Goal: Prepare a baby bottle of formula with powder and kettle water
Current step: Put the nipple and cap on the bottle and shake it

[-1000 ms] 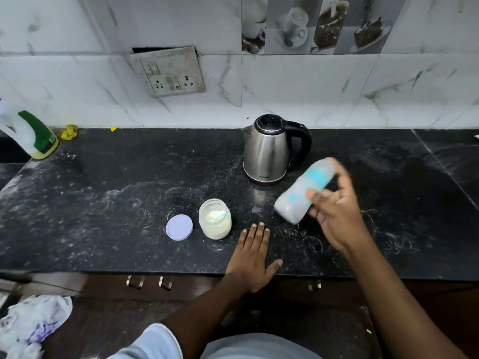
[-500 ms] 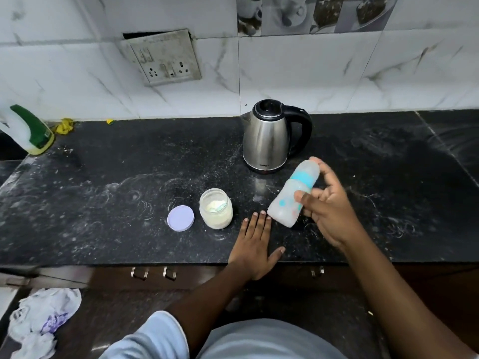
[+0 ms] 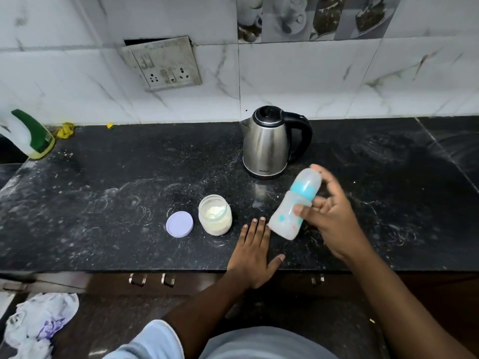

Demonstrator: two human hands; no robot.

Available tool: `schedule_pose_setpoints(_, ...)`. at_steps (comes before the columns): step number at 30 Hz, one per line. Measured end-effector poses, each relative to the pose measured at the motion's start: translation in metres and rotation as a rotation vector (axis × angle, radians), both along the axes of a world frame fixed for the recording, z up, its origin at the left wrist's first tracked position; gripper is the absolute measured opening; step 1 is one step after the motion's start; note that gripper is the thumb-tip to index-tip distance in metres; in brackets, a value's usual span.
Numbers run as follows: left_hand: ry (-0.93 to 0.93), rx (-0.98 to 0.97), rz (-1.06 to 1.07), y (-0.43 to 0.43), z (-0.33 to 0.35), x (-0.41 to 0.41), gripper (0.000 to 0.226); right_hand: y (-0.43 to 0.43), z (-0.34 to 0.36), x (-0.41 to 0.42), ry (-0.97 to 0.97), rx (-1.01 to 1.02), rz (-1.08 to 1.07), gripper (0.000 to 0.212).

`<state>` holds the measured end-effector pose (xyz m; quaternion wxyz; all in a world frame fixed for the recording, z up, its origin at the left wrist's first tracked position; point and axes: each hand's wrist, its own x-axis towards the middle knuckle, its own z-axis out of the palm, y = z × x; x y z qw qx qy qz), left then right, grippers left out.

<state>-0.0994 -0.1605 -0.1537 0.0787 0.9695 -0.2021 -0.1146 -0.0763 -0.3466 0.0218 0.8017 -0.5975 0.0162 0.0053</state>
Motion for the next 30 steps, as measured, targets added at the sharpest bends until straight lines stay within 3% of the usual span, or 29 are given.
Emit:
schedule_pose_setpoints(3,-0.005,-0.002,0.004,-0.001,-0.002,0.0,0.094,-0.01,0.0,0.01,-0.01,0.167,-0.246,0.082)
schedule_pose_setpoints(7,-0.006,0.009,0.005,0.0,0.0,0.0,0.094,0.002,-0.004,0.003,0.012,0.018,0.048,0.084)
schedule_pose_setpoints(11,0.011,0.007,0.008,-0.001,0.001,-0.001,0.095,-0.006,-0.008,0.01,0.028,0.192,-0.236,0.079)
schedule_pose_setpoints(14,0.011,0.015,0.007,-0.001,0.002,0.001,0.095,0.0,-0.008,0.001,0.031,0.031,0.009,0.085)
schedule_pose_setpoints(18,0.02,0.015,0.011,-0.001,0.001,0.0,0.095,-0.001,-0.014,0.001,0.047,0.217,-0.243,0.083)
schedule_pose_setpoints(21,0.01,0.015,0.008,0.0,0.001,0.002,0.095,0.003,-0.012,-0.005,0.068,0.053,-0.035,0.09)
schedule_pose_setpoints(24,0.019,0.007,0.012,-0.001,0.0,0.0,0.095,-0.004,-0.013,0.002,0.043,0.156,-0.247,0.089)
schedule_pose_setpoints(25,0.019,0.007,0.012,-0.001,0.0,0.0,0.095,-0.005,-0.011,0.005,0.04,0.146,-0.259,0.084)
schedule_pose_setpoints(28,0.014,0.011,0.009,0.0,0.002,0.001,0.095,0.0,-0.011,0.001,0.051,-0.039,-0.009,0.084)
schedule_pose_setpoints(30,0.021,0.011,0.009,-0.001,0.002,0.0,0.095,-0.001,-0.012,0.001,0.065,0.06,-0.163,0.082)
